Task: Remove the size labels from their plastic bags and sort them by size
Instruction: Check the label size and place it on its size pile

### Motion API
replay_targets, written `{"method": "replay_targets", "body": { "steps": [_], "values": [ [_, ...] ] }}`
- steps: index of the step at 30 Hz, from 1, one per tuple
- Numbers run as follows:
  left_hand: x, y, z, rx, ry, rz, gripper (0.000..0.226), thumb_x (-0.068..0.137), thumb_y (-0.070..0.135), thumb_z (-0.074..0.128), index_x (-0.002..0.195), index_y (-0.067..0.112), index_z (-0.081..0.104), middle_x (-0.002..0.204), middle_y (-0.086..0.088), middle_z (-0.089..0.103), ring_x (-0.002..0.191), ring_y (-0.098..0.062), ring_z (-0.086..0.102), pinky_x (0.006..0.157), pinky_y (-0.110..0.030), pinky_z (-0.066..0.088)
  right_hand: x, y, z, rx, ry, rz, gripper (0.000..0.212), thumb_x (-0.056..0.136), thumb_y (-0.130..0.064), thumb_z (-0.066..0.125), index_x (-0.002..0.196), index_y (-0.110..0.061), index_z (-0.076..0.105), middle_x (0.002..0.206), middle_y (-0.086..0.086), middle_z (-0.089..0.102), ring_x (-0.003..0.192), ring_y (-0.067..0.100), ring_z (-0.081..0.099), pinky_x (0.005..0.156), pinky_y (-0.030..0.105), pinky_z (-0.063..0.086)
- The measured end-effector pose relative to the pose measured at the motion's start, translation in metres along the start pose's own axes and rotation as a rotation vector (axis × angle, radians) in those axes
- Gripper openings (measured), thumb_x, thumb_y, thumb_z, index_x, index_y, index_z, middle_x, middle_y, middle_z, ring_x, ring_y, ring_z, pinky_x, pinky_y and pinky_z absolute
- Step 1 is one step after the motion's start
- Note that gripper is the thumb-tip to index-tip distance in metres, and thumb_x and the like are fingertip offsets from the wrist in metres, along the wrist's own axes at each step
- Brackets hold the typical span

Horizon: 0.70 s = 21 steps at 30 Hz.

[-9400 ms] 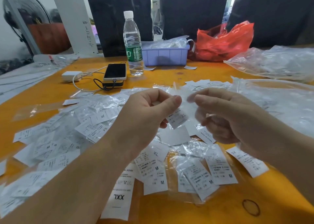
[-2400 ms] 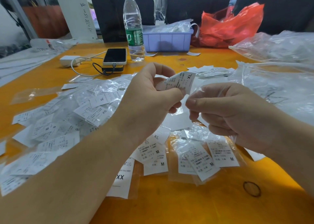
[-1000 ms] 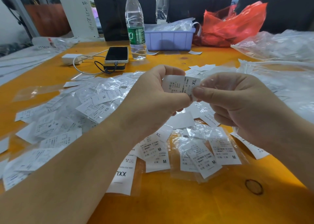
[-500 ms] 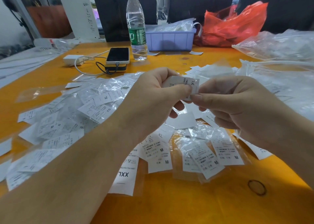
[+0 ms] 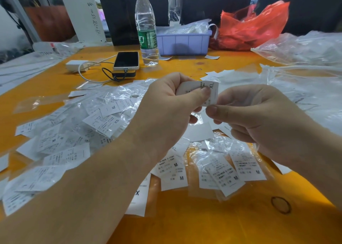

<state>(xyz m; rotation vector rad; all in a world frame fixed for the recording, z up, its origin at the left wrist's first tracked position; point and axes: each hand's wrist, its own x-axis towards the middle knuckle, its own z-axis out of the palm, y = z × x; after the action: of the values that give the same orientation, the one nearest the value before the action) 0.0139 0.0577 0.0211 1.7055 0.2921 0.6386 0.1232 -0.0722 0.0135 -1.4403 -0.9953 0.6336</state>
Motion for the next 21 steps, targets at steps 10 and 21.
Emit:
{"method": "replay_targets", "body": {
  "steps": [10,21],
  "values": [
    [0.000,-0.002,0.002,-0.169,-0.101,-0.120,0.009,0.080,0.021,0.071,0.073,0.019,0.065,0.090,-0.006,0.071,0.080,-0.018,0.064,0.061,-0.026,0.052,-0.002,0.001,0.001,-0.012,0.038,-0.016,0.029,0.068,-0.038,0.075,0.075,-0.010,0.072,0.051,0.016,0.039,0.037,0.009,0.026,0.037,0.021,0.025],
    [0.005,0.007,-0.012,0.013,-0.056,-0.099,0.014,0.091,0.014,0.063,0.077,0.014,0.065,0.070,-0.001,0.068,0.055,-0.010,0.055,0.051,-0.023,0.045,-0.001,-0.007,-0.005,0.030,0.122,0.057,0.029,0.072,-0.026,0.071,0.090,-0.003,0.073,0.043,-0.007,0.041,0.035,0.004,0.026,0.034,0.015,0.026]
  ]
}}
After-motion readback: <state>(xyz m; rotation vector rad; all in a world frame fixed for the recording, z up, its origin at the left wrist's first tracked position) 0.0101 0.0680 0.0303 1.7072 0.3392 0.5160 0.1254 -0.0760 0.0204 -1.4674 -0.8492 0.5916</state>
